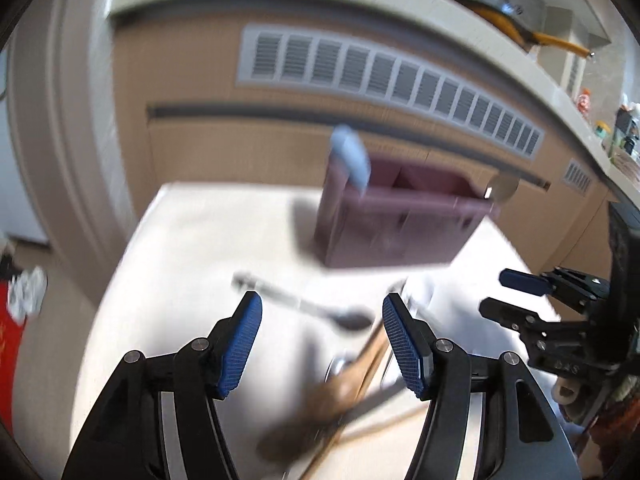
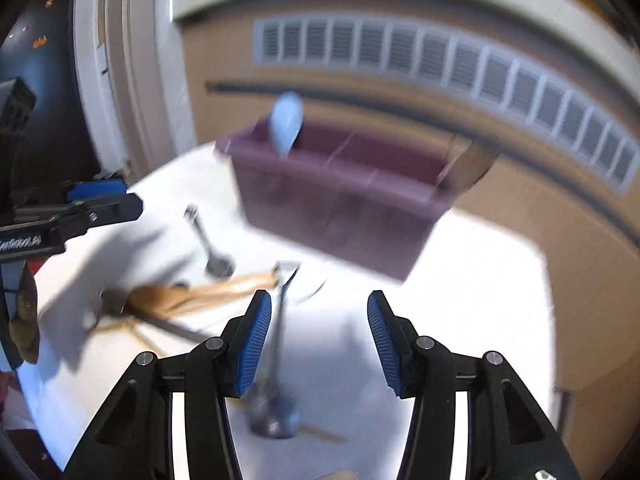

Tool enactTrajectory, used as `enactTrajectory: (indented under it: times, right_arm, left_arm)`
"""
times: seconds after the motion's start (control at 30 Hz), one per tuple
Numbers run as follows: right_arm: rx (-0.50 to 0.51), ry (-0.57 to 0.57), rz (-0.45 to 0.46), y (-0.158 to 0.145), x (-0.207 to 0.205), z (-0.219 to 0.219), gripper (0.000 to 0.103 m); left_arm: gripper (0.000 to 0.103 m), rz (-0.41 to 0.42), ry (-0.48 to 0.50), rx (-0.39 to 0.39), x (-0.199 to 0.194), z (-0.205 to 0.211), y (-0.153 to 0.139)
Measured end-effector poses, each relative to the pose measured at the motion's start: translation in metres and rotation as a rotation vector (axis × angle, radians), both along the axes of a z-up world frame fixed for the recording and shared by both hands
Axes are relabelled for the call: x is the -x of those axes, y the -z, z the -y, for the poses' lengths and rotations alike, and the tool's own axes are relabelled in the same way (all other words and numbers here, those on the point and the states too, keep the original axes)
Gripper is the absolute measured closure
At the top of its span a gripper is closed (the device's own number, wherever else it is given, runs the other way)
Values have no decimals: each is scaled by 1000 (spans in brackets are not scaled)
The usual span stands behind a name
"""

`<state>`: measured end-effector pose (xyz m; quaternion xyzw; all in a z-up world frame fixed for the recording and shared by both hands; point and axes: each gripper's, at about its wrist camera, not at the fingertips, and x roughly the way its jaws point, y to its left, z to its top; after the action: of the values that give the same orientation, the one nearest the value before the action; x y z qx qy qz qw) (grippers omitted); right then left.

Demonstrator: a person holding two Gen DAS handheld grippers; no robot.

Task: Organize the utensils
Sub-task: 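Lift the blue spoon with the left gripper and drop it into the maroon caddy, then grasp the wooden spoon with the left gripper while the right gripper grasps the metal shovel spatula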

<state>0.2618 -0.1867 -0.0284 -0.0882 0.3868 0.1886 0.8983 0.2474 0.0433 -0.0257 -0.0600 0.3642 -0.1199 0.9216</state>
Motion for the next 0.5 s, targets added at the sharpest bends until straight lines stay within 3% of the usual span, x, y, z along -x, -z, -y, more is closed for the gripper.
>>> enactTrajectory:
  times: [0.2,0.27,0.4,0.5]
  right_arm:
    - [30,1,-116,28,-17,-23,55]
    - [59,0,-159,35,-22,-30,55]
    - [32,-3,-157,35,-15,-23,60]
    - [-28,4,-122,28,-7,-7,62]
  left_arm:
    - [43,-77,19,2,13,-11,32]
    - [49,-94,44,17,13,-8,36]
    - [54,-126,128,49,9,4,41]
    - [56,-143,171,25,-2,19,41]
